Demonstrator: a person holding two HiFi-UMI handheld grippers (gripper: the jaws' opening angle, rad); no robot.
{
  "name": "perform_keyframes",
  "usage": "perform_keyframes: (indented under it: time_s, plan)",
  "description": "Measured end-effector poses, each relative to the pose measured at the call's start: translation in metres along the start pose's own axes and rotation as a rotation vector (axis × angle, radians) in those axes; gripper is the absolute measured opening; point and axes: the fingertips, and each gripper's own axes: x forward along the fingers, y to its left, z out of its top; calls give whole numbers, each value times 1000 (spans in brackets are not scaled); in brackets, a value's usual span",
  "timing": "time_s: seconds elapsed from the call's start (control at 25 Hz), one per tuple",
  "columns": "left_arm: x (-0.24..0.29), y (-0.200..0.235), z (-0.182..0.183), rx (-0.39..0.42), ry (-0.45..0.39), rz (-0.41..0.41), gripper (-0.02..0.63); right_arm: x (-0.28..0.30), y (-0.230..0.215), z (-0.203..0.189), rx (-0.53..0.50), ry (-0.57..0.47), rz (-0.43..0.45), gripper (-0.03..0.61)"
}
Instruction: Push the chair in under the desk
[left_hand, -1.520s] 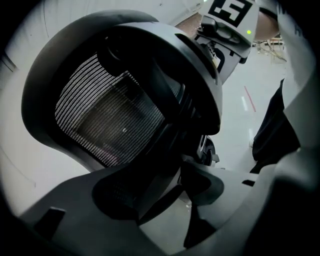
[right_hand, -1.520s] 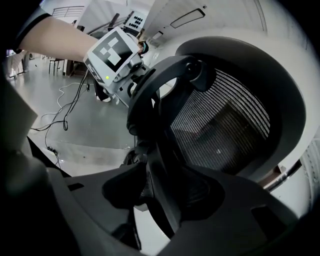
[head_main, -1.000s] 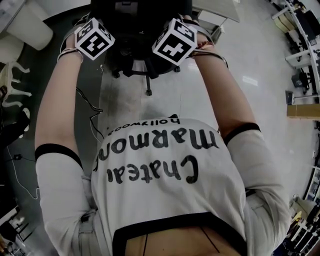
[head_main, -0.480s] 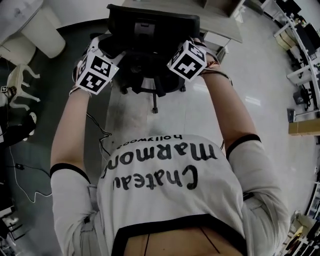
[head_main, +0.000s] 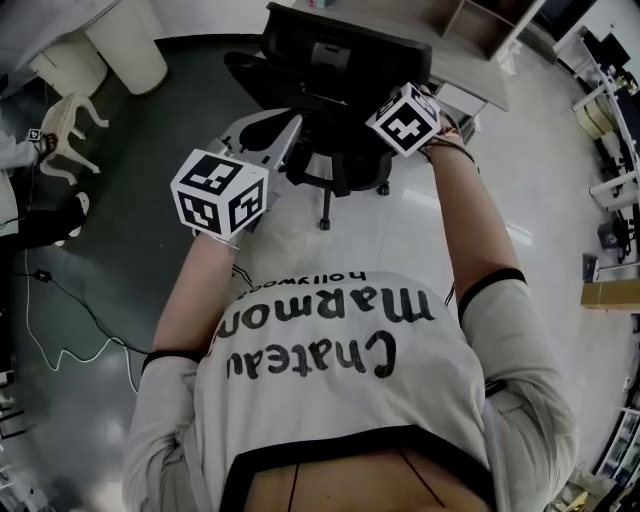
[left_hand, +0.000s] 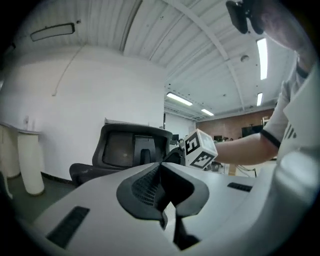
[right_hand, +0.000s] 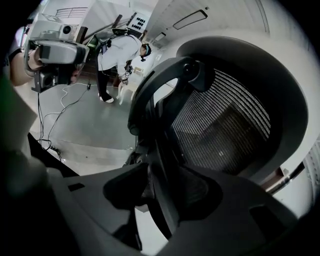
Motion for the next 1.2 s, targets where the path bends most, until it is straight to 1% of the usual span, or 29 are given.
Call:
perform_keyframes:
  time_s: [0.08, 0.12, 0.16, 0.2, 0.28, 0.36, 0.48, 0.56, 0.6, 0.68, 0.8, 0.96, 1.08, 1.2]
  plan:
    - [-12, -8, 10, -88, -37, -24, 17, -1, -2, 4, -13, -1, -19, 200]
    - [-17, -14, 16, -123, -55, -41, 17, -2, -3, 6, -25, 1, -28, 209]
    - [-21, -21, 22, -141, -69, -55, 17, -2, -3, 7, -38, 1, -31, 228]
    - [-24, -30, 27, -140, -78, -63, 17, -2, 0, 9, -48, -3, -22, 250]
    - [-28, -50, 31, -101, -80, -57, 17, -2, 10, 8, -52, -20, 8, 285]
    - [-33, -65, 30, -62, -71, -31, 17, -2, 15, 4, -30, -38, 19, 290]
    - [-40, -76, 28, -54, -66, -5, 17, -16, 8, 6, 58, -114, -5, 287]
    - [-43, -80, 27, -72, -71, 6, 17, -36, 2, 7, 158, -181, -20, 274]
    - [-43, -80, 26, -83, -76, 15, 17, -45, 3, 6, 220, -212, -14, 251]
    - [-39, -77, 25, -99, -86, 30, 17, -54, 10, 2, 340, -263, 20, 247]
    - [-32, -78, 28, -90, -92, 43, 17, -68, 28, -5, 470, -314, 74, 244]
    - [-28, -96, 29, -81, -90, 53, 17, -104, 52, -14, 581, -378, 108, 227]
    - [-22, -105, 28, -71, -92, 56, 17, -126, 61, -14, 633, -444, 124, 170]
    - [-14, -109, 32, -68, -104, 68, 17, -150, 61, -9, 679, -520, 140, 139]
